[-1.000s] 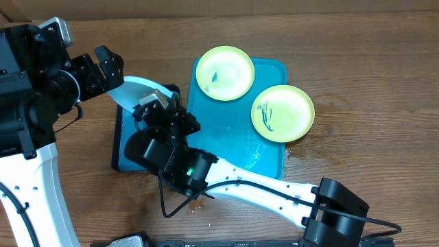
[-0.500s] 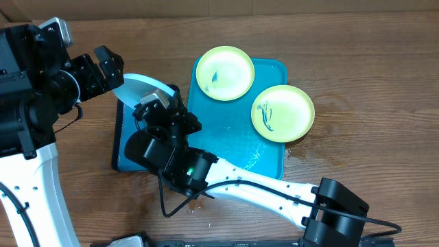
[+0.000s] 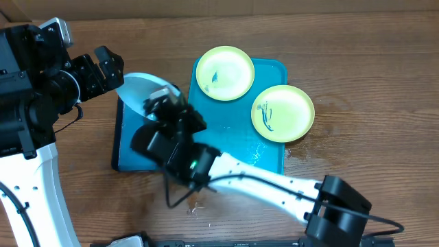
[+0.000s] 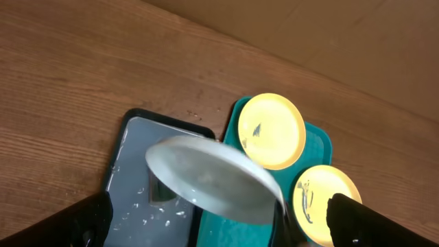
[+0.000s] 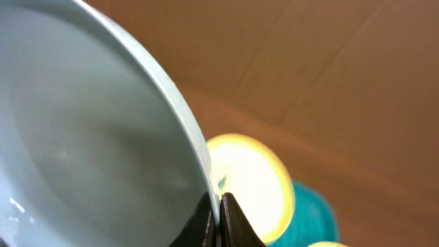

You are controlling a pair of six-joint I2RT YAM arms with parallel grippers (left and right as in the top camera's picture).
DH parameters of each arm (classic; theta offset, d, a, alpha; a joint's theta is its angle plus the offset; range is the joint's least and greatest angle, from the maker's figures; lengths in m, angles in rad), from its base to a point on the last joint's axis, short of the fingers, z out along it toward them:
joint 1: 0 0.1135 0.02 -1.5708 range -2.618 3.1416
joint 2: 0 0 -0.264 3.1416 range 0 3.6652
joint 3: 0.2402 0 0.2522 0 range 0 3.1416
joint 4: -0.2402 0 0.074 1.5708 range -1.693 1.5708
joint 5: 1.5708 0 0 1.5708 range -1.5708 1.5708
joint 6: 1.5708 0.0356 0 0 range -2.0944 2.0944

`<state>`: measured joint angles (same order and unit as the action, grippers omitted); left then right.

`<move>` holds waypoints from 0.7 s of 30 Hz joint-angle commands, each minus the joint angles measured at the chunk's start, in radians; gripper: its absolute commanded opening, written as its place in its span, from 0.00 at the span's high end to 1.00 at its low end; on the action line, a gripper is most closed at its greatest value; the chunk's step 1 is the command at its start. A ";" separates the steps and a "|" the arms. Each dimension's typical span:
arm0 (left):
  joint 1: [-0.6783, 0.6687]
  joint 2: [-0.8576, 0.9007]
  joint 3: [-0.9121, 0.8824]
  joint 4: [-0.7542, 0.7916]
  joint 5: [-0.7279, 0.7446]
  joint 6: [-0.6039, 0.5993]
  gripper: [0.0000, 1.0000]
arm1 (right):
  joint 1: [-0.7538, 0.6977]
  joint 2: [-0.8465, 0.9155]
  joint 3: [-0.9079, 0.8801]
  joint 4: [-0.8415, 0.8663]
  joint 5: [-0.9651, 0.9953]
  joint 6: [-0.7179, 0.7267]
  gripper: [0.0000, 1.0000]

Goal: Clean dirty plates on tray and stack at the side
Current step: 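Lift the front plate with the right gripper and tilt it over the sponge tray, then carry the plate right and set it on the table beside the tray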

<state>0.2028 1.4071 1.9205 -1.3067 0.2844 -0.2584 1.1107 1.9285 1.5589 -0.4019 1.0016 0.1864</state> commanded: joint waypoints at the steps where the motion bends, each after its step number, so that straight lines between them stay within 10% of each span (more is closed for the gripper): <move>1: -0.005 -0.015 0.009 -0.002 -0.003 0.004 0.00 | -0.134 -0.041 0.017 -0.066 -0.336 0.299 0.96; 11: -0.005 -0.015 0.009 -0.009 -0.003 0.005 0.00 | -0.742 -0.113 0.047 -0.124 -1.646 0.563 0.96; 16: -0.005 -0.015 0.009 -0.022 -0.003 0.005 0.00 | -1.058 -0.130 0.047 -0.375 -1.601 0.538 0.96; 21: -0.005 -0.015 0.008 -0.023 -0.003 0.005 0.00 | -1.328 -0.120 0.003 -0.655 -1.161 0.540 0.96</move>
<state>0.2028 1.4071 1.9205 -1.3266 0.2844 -0.2584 -0.1417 1.8343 1.5852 -1.0122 -0.3721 0.7177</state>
